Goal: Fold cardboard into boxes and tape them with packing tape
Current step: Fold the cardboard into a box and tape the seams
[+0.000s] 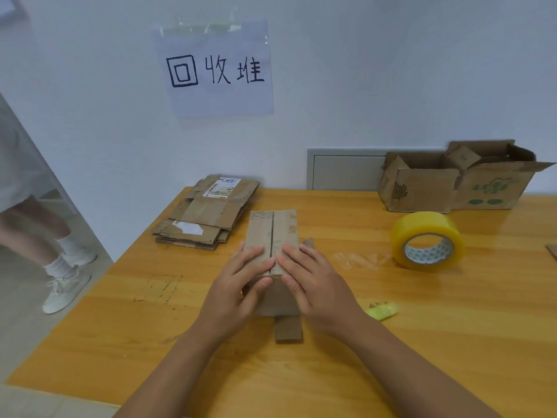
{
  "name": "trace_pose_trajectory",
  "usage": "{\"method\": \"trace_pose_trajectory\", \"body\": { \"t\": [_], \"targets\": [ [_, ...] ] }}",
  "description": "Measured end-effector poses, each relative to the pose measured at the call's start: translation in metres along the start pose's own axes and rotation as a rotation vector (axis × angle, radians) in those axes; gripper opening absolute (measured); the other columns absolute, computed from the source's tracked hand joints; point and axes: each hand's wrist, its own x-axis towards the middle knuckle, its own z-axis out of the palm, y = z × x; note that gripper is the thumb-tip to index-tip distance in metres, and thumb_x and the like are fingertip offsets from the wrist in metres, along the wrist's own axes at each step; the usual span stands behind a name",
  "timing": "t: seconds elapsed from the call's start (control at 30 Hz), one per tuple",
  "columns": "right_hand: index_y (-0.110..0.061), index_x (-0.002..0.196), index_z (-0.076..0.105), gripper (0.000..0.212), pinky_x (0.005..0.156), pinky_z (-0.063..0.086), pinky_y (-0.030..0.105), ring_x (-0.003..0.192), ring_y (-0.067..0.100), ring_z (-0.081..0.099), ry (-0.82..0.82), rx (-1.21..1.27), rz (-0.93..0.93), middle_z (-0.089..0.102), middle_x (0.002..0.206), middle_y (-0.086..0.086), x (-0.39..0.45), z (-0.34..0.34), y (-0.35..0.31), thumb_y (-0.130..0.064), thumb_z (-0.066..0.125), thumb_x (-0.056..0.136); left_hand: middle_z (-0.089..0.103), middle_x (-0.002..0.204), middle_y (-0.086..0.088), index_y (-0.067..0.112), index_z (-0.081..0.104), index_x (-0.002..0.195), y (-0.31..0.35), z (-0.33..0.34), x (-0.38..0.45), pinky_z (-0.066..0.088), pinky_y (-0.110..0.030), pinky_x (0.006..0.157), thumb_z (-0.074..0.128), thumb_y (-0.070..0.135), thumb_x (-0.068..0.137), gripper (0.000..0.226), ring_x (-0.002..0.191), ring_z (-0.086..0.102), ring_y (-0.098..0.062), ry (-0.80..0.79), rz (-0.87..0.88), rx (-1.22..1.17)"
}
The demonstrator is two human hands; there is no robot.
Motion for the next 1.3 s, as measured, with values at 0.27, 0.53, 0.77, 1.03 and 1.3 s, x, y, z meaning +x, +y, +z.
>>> {"method": "trace_pose_trajectory", "body": {
  "t": [0.27,0.53,0.77,1.03,1.3],
  "targets": [
    [-0.018,0.145,0.049,0.062,0.117,0.03,0.035,0.145,0.016,0.032,-0.094,0.107,0.22,0.048,0.149,0.0,0.007,-0.048,0.03,-0.051,0.026,0.098,0.043,0.142,0.005,0.025,0.065,0.129,-0.01,0.018,0.023,0.039,-0.037,0.109,0.055,0.029,0.098,0.032,0.144,0.03,-0.02,0.022,-0.131,0.052],
    [-0.015,0.13,0.062,0.047,0.122,0.019,0.045,0.146,0.032,0.026,-0.115,-0.442,0.43,0.054,0.141,0.008,0.022,-0.115,0.134,-0.043,0.04,0.099,0.046,0.144,-0.007,0.021,0.059,0.133,-0.021,0.052,0.063,0.044,-0.053,0.106,0.051,0.02,0.102,0.032,0.144,0.031,-0.031,-0.017,-0.208,0.212],
    [-0.02,0.13,0.057,0.056,0.115,0.026,0.046,0.13,0.028,0.046,-0.425,-0.655,0.545,0.057,0.134,0.007,0.031,-0.131,0.152,-0.062,0.038,0.098,0.048,0.143,-0.018,0.009,0.059,0.13,0.004,0.07,0.071,0.034,-0.055,0.11,0.046,0.013,0.092,0.04,0.141,0.032,-0.04,0.149,-0.062,0.571],
    [-0.02,0.088,0.059,0.042,0.086,0.041,0.041,0.089,0.023,0.052,-0.444,-0.622,0.624,0.064,0.096,0.001,0.031,-0.138,0.156,-0.062,0.053,0.091,0.065,0.118,-0.009,0.006,0.067,0.117,0.042,0.128,0.089,0.056,-0.043,0.076,0.047,0.004,0.09,0.034,0.105,0.062,-0.029,-0.352,0.211,0.414],
    [-0.019,0.079,0.053,0.031,0.058,0.037,0.033,0.075,0.019,0.051,-0.189,-0.187,0.734,0.057,0.082,0.001,0.007,-0.16,0.173,-0.046,0.064,0.086,0.053,0.128,-0.006,0.013,0.057,0.124,0.026,0.164,0.105,0.043,-0.039,0.098,0.038,0.015,0.104,0.029,0.122,0.043,-0.026,-0.603,-0.267,0.45]
  ]
}}
